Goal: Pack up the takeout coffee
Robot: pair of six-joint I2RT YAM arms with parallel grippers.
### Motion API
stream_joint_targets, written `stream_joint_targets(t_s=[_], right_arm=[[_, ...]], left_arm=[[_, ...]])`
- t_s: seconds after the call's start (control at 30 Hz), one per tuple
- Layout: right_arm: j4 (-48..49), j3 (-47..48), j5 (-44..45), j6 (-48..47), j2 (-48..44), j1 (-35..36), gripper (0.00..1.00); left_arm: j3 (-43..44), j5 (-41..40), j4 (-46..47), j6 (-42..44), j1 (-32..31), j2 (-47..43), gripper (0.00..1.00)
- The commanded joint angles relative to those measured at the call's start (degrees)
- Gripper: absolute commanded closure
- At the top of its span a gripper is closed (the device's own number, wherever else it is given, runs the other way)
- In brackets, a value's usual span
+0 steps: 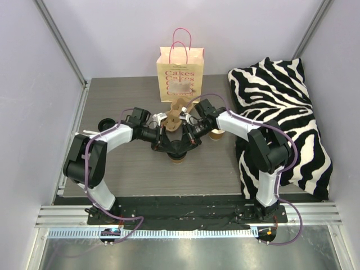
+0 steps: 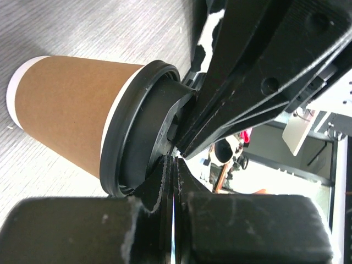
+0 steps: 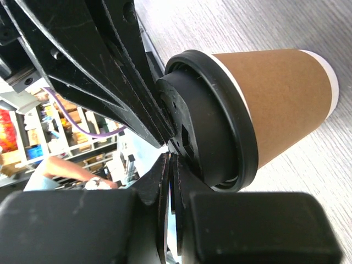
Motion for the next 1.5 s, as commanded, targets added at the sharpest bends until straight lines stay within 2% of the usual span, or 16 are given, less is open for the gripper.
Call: stream_joint_targets(t_s=[0.0,0.43,0.87,1.13,1.47], right_arm=[[0.30,-3.34,9.75,-3.61,4.55,-0.72,0.91],[3.11,-4.31,11.95,-4.49,7.36,-1.60,0.92],[5.31,-5.71,14.32,-5.11,8.86,-1.60,0.92],[5.57,-2.73,8.71,-2.56,4.73,-0.82,0.92],[9.18,-1.32,2.99,3.94,-1.16,1.30,0.91]], left_arm=[[-2.15,-6.88,-3.80,6.06,-0.12,4.30,1.00],[-1.89,-5.30,-2.40,7.64,1.91,11.59,1.00],[-1.80,-6.70,-1.87,9.31,2.35,14.32,1.00],[-1.10,-0.03,-0.99,8.35,1.99,7.92,1.00],[-1.45,2.17,0.50,5.45,0.41,0.53,1.00]])
